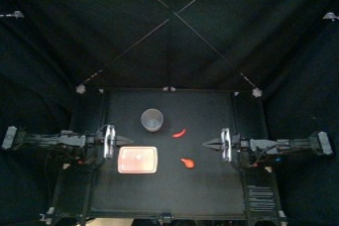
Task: Pick the red chile then place it on the pink plate
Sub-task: Pick the red chile
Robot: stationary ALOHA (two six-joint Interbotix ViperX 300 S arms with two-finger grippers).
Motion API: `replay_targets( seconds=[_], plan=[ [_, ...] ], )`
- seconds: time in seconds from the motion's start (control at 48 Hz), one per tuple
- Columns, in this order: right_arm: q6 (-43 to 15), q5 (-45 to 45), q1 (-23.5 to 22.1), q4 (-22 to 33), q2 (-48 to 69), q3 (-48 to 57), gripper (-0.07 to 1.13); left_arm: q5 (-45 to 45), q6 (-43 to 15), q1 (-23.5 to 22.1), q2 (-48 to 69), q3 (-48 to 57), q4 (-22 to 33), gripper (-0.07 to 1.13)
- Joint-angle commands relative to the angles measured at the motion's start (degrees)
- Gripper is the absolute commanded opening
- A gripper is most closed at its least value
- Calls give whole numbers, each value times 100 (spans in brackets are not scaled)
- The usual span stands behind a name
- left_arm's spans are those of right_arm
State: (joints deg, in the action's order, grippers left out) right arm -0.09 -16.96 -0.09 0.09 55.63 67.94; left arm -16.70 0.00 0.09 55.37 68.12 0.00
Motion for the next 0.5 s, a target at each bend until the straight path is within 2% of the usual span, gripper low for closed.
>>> replay_targets(
  seconds=[0.021,0.229,0.354,0.5],
  plan=[
    [-97,62,-264,-114,-387,-255,2,-18,18,18,-44,-114,44,-8],
    [-53,1301,-729,35,-2048,-1266,18,-18,-18,18,-35,-79,35,0],
    [-79,2250,-976,633,-3155,-2004,41,-18,-35,9,-35,-62,-44,0],
    [-105,2786,-1055,1134,-4219,-2549,75,-18,-26,18,-18,-53,-97,0]
  ],
)
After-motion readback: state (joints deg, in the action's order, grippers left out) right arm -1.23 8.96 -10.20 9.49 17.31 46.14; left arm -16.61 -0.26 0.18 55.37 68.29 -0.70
